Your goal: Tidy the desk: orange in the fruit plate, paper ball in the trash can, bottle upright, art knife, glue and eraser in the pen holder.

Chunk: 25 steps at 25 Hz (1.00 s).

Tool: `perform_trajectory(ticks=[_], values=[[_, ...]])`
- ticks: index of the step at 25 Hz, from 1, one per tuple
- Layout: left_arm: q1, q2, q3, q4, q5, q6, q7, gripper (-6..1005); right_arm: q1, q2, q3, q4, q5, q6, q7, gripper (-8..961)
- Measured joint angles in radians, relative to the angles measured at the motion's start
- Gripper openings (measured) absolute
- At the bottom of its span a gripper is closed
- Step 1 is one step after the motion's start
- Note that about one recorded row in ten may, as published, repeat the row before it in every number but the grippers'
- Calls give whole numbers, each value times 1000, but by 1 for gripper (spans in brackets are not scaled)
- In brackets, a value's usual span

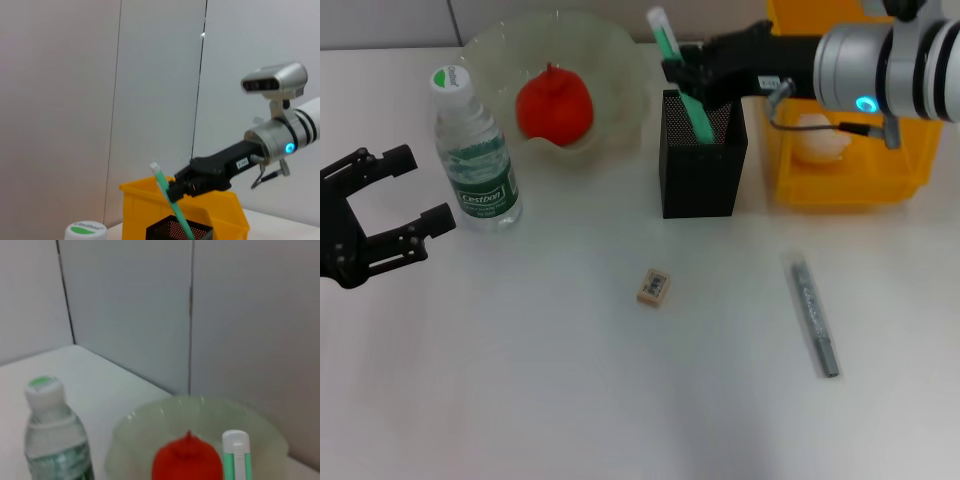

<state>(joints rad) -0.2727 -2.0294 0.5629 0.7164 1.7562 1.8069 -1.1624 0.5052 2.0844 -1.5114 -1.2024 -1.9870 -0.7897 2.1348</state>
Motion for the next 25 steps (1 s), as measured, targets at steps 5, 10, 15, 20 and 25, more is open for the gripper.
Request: perform_trajectory(ticks=[5,10,15,20,25], values=[[2,-1,0,0,0,1,-1,843,-1,-1,0,54,3,8,-8,184],[5,-2,0,0,0,6,-3,843,-29,-3,14,-3,-1,-86,11,186],[6,-1,0,0,0,11,-3,843,-64,-4,78,-183,-37,-279,88,361],[8,0,0,1,0,26,-2,843,-35,-6,127,-465,-212,-625,302,563],[17,1,0,0,0,45,-3,843,117,-5,121,-512,-383,-876,444,691]])
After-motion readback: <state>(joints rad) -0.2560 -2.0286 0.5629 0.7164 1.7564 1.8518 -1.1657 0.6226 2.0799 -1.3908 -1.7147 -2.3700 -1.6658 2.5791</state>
